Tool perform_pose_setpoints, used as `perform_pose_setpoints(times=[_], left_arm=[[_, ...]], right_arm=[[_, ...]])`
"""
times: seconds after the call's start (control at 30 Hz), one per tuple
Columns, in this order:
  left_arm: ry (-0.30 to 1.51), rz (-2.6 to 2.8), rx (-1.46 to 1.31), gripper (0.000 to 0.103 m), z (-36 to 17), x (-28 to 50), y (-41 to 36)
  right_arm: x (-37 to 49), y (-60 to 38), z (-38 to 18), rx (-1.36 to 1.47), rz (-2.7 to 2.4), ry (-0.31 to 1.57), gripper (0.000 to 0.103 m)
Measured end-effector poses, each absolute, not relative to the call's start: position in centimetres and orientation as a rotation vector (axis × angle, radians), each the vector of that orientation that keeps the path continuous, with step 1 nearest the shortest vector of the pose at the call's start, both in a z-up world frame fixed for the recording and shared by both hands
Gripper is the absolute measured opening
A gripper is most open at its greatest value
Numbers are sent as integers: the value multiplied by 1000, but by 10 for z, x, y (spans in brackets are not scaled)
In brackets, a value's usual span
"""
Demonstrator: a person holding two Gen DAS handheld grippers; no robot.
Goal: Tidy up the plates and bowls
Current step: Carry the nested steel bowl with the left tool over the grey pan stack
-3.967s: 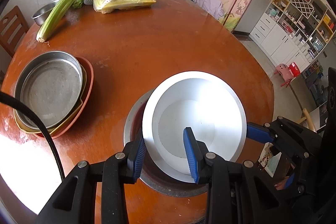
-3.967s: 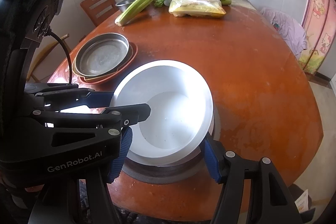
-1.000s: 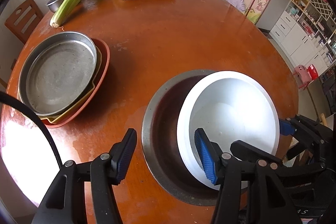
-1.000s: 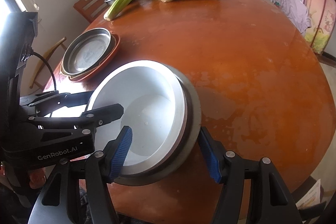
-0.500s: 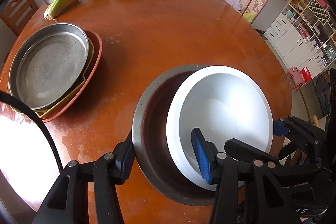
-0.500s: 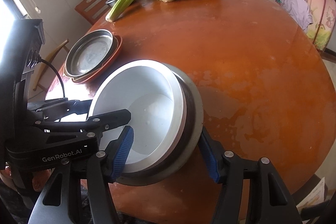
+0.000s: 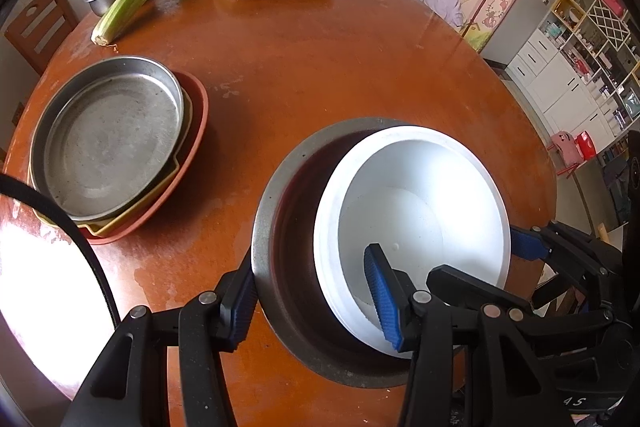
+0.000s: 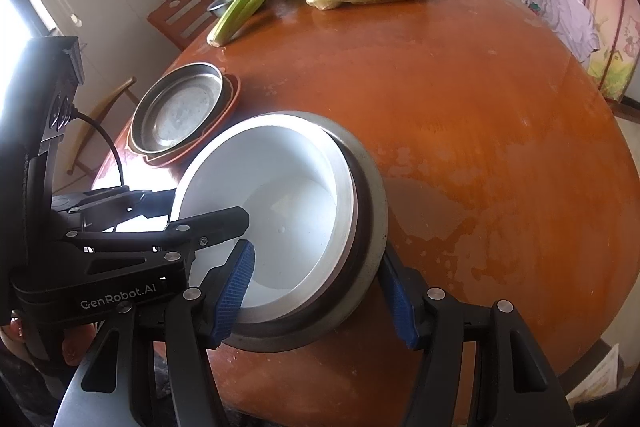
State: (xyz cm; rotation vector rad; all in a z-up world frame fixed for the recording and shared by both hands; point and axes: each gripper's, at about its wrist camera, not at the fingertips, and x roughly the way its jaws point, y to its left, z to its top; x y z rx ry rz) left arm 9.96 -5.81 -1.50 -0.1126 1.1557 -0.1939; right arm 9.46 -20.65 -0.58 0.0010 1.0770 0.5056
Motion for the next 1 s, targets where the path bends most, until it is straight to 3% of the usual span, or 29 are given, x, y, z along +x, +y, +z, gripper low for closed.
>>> perform_pose_setpoints(times=[1.0], left_arm=[[1031,-60,-158,50,45,127,53]], right_arm=[[143,-102,46,-98,642,982,65]])
